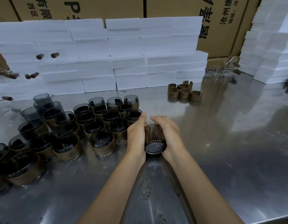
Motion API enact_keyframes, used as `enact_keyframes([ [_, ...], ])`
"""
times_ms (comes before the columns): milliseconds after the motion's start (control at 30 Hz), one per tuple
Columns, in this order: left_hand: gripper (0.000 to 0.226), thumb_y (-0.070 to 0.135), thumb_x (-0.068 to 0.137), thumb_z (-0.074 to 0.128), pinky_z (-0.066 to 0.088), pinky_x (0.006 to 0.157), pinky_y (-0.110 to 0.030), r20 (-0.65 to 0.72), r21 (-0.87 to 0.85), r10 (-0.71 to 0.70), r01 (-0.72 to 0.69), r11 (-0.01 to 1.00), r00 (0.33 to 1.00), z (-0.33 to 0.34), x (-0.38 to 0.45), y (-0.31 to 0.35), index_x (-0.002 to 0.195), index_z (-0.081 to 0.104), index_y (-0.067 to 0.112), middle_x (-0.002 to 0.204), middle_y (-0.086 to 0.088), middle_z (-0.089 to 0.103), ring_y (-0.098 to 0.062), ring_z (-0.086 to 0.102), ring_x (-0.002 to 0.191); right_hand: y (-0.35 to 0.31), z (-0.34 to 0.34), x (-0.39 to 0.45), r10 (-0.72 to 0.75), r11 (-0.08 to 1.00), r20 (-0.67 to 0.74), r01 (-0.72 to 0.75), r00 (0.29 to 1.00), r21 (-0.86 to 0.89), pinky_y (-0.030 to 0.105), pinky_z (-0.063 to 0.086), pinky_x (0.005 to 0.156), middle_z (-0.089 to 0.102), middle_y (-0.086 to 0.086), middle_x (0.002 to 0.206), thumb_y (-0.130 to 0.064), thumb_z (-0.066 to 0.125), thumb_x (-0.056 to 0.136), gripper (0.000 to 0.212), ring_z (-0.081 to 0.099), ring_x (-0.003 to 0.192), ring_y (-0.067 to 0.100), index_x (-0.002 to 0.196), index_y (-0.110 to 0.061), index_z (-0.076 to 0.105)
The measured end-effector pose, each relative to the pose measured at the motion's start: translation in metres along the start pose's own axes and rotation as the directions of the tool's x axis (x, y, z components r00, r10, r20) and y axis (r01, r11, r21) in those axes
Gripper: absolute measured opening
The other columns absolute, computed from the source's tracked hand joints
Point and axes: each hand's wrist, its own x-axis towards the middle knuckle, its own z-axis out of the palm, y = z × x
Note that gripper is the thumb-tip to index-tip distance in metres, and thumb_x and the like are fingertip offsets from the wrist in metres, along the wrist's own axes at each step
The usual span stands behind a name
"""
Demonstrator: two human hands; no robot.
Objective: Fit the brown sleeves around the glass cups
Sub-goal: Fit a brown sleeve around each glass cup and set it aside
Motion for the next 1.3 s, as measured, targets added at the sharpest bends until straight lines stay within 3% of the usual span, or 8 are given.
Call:
enact_keyframes([
  [433,0.048,0.043,0.099,0.064,0.038,0.049,-0.017,0.064,0.12,0.06,-0.067,0.99,0.996,-0.001,0.002,0.002,0.059,0.047,0.021,0.052,0.008,0.045,-0.006,0.045,0.05,-0.004,-0.001,-0.004,-0.083,0.997,-0.067,0.082,0.994,-0.017,0.028,0.035,0.051,0.037,0.001,0.055,-0.006,0.07,0.086,0.038,0.037,0.049,0.014,0.061,-0.018,0.044],
  [567,0.045,0.061,0.076,0.079,0.055,0.076,-0.021,0.349,0.252,0.005,-0.1,0.962,0.937,-0.001,-0.007,-0.001,0.096,0.068,0.022,0.094,0.001,0.075,-0.007,0.071,0.084,-0.017,-0.011,0.003,-0.248,0.969,-0.247,0.243,0.937,-0.054,0.015,0.036,0.041,0.043,-0.007,0.046,-0.019,0.07,0.091,0.043,0.04,0.039,0.006,0.054,-0.02,0.049],
  [667,0.061,0.048,0.071,0.089,0.053,0.065,-0.018,0.386,0.36,-0.015,-0.136,0.923,0.922,0.0,-0.011,-0.008,0.12,0.06,0.027,0.115,-0.002,0.072,-0.004,0.072,0.089,-0.023,-0.02,0.006,-0.319,0.948,-0.287,0.301,0.903,-0.106,0.014,0.041,0.045,0.05,-0.008,0.049,-0.028,0.068,0.093,0.042,0.047,0.044,0.004,0.055,-0.016,0.055],
  [767,0.039,0.021,0.086,0.081,0.053,0.061,-0.024,0.296,0.135,-0.028,-0.013,0.991,0.955,0.003,-0.007,-0.006,0.118,0.061,0.012,0.106,-0.009,0.073,-0.017,0.071,0.084,-0.025,-0.022,0.004,-0.291,0.957,-0.197,0.288,0.936,-0.047,0.024,0.052,0.072,0.072,0.0,0.073,-0.027,0.057,0.098,0.031,0.067,0.073,0.011,0.071,-0.014,0.068],
  [900,0.031,0.029,0.102,0.05,0.046,0.064,-0.03,0.344,-0.293,-0.122,0.23,0.928,0.931,-0.004,-0.002,0.008,0.116,0.06,0.004,0.107,-0.02,0.064,-0.027,0.059,0.088,-0.025,-0.017,-0.001,-0.202,0.971,0.005,0.201,0.979,-0.13,0.042,0.044,0.105,0.071,0.005,0.125,-0.032,0.058,0.091,0.033,0.061,0.123,0.021,0.12,-0.018,0.068],
  [1033,0.045,0.032,0.104,0.041,0.05,0.092,-0.036,0.357,-0.397,-0.12,0.267,0.878,0.926,-0.012,0.001,0.01,0.125,0.061,-0.003,0.116,-0.021,0.066,-0.032,0.062,0.108,-0.012,-0.008,-0.01,-0.173,0.915,0.171,0.222,0.97,-0.338,0.019,0.05,0.084,0.076,-0.004,0.112,-0.035,0.081,0.082,0.041,0.069,0.105,0.008,0.119,-0.022,0.07],
  [1100,0.048,0.029,0.104,0.04,0.048,0.101,-0.037,0.339,-0.383,-0.126,0.26,0.886,0.932,-0.012,0.0,0.009,0.132,0.058,-0.006,0.12,-0.022,0.063,-0.033,0.057,0.114,-0.006,-0.005,-0.011,-0.282,0.839,0.156,0.323,0.947,-0.438,0.023,0.053,0.087,0.075,-0.003,0.107,-0.033,0.083,0.085,0.028,0.07,0.104,0.01,0.11,-0.025,0.074],
  [1300,0.041,0.022,0.105,0.042,0.045,0.114,-0.038,0.236,-0.255,-0.069,0.13,0.958,0.969,-0.008,0.001,0.013,0.138,0.06,0.005,0.134,-0.012,0.066,-0.025,0.061,0.128,0.001,-0.015,-0.001,-0.498,0.579,0.073,0.395,0.864,-0.713,0.031,0.046,0.102,0.058,-0.016,0.115,-0.042,0.088,0.073,0.062,0.053,0.118,0.012,0.128,-0.028,0.063],
])
